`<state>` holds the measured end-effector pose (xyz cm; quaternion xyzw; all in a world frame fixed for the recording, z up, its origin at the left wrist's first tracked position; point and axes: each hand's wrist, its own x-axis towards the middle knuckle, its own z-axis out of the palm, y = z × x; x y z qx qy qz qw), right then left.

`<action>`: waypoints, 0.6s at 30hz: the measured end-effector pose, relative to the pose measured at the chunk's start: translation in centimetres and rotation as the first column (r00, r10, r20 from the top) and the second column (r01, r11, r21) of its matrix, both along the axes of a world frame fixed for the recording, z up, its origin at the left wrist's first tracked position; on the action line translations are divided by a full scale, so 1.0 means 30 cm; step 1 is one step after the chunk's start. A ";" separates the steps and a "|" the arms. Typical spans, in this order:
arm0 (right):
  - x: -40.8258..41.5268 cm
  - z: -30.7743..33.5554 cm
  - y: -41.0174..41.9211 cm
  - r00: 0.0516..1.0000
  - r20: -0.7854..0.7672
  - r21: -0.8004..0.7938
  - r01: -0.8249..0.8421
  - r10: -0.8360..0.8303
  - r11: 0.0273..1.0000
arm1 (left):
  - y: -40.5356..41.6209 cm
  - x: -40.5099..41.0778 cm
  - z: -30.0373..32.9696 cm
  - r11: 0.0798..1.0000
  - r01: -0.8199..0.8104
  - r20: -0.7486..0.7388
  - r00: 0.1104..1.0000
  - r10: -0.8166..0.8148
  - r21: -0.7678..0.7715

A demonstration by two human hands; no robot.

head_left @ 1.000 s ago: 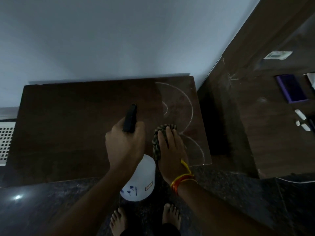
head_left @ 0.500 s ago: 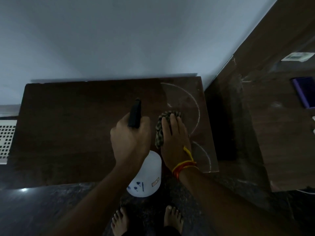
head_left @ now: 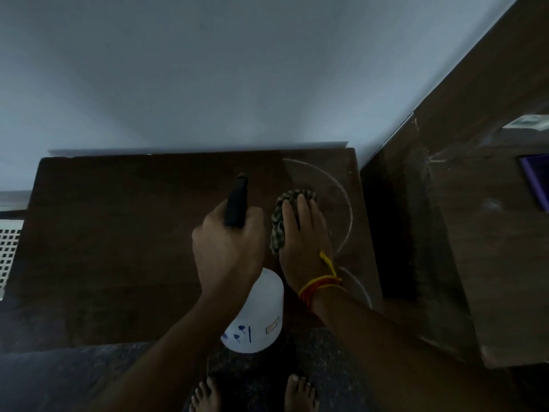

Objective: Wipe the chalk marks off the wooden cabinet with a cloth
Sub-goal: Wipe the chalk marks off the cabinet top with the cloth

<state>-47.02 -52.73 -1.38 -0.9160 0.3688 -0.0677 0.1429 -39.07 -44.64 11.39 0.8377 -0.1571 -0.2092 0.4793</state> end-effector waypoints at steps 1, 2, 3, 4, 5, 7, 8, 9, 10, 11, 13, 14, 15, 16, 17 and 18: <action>-0.001 -0.004 0.002 1.000 0.002 -0.001 -0.007 0.007 1.000 | -0.005 0.006 0.004 1.000 -0.002 -0.004 1.000 0.002 -0.006; 0.008 -0.007 -0.010 1.000 0.008 -0.006 -0.010 0.010 1.000 | -0.012 0.013 0.007 1.000 -0.003 -0.001 1.000 0.003 -0.011; 0.026 -0.009 -0.029 1.000 0.016 -0.012 -0.006 0.006 1.000 | -0.018 0.021 0.007 1.000 -0.002 0.006 1.000 0.002 -0.013; 0.050 -0.013 -0.055 1.000 0.014 -0.014 -0.007 0.007 1.000 | -0.023 0.031 0.008 1.000 -0.004 0.010 1.000 0.004 -0.016; 0.079 -0.016 -0.085 1.000 0.008 -0.017 -0.014 0.014 1.000 | -0.027 0.040 0.007 1.000 -0.005 0.011 1.000 0.005 -0.014; 0.134 -0.018 -0.154 0.999 -0.009 -0.025 -0.033 0.032 0.999 | -0.034 0.051 0.004 1.000 0.003 0.007 1.000 -0.003 -0.006; 0.153 -0.020 -0.180 0.999 -0.016 -0.034 -0.035 0.034 0.999 | -0.037 0.055 0.000 1.000 0.010 0.005 1.000 -0.010 -0.004; 0.162 -0.022 -0.195 0.999 -0.016 -0.041 -0.029 0.029 0.999 | -0.040 0.058 -0.002 1.000 0.017 0.004 1.000 -0.017 -0.003; 0.163 -0.021 -0.195 1.000 -0.009 -0.043 -0.017 0.017 0.999 | -0.041 0.060 -0.005 1.000 0.019 0.003 1.000 -0.019 0.001; 0.160 -0.018 -0.183 1.000 0.001 -0.040 -0.004 0.004 0.999 | -0.043 0.063 -0.006 1.000 0.013 -0.002 1.000 -0.013 0.005; 0.142 -0.012 -0.147 1.000 0.014 -0.036 0.008 -0.008 0.999 | -0.051 0.068 -0.006 1.000 -0.006 -0.022 1.000 0.006 0.010; 0.131 -0.009 -0.132 1.000 0.019 -0.038 0.004 -0.003 0.999 | -0.056 0.071 -0.002 1.000 -0.012 -0.033 0.999 0.013 0.008; 0.122 -0.008 -0.126 1.000 0.023 -0.039 -0.002 0.003 0.999 | -0.062 0.075 0.001 1.000 -0.015 -0.041 0.999 0.015 0.003; 0.120 -0.011 -0.130 1.000 0.019 -0.035 -0.011 0.012 0.999 | -0.069 0.080 0.003 1.000 -0.013 -0.044 0.999 0.013 0.002; 0.126 -0.016 -0.142 1.000 0.009 -0.032 -0.024 0.024 0.999 | -0.076 0.085 0.003 1.000 -0.007 -0.044 0.999 0.007 0.007; 0.139 -0.019 -0.158 1.000 -0.001 -0.034 -0.032 0.032 0.999 | -0.081 0.089 0.002 1.000 0.001 -0.043 0.999 0.000 0.016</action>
